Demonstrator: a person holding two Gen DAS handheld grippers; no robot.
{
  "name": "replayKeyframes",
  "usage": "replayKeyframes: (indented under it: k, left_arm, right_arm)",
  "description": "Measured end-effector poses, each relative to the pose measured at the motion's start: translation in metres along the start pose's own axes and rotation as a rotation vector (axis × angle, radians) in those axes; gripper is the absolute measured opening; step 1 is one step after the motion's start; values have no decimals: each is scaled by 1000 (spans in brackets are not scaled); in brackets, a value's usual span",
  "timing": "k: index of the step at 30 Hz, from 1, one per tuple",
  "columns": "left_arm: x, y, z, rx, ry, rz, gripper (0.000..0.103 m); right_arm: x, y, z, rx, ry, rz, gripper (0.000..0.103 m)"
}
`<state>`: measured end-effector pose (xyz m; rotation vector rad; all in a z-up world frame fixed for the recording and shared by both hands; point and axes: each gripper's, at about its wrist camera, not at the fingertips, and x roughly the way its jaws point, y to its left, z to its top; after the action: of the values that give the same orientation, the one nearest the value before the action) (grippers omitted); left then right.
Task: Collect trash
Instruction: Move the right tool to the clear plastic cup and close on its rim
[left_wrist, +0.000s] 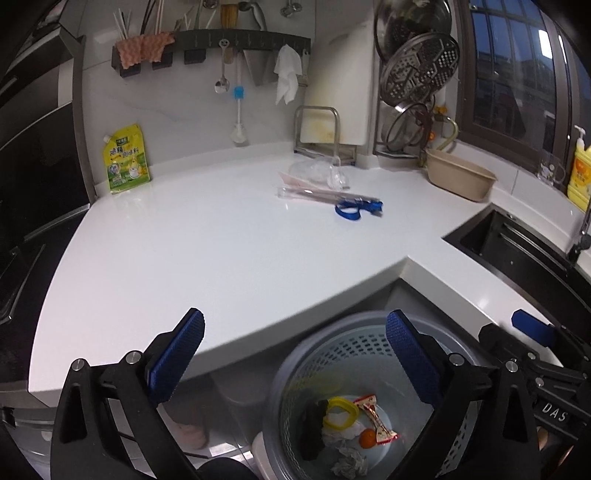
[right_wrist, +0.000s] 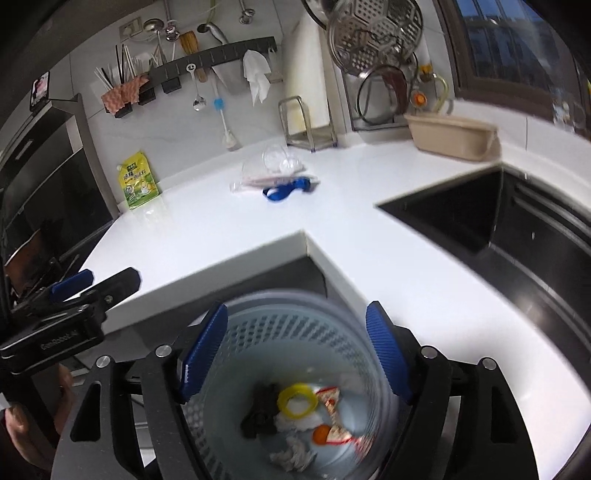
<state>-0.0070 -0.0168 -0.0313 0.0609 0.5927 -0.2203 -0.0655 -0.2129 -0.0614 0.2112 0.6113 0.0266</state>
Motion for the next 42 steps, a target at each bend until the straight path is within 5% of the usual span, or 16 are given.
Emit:
replayKeyframes:
  k: [10,27,42]
  left_arm:
    - [33,31,35,-62,1,57,97]
    - [104,61,97,-76,23,109,97]
    - [137,69,106,-70,71,97,97]
  right_arm:
    - [35,1,65,-38,-21,6,74]
    - [164,27,167,-98,71,70,74]
    - [267,42,208,-25,181,119,74]
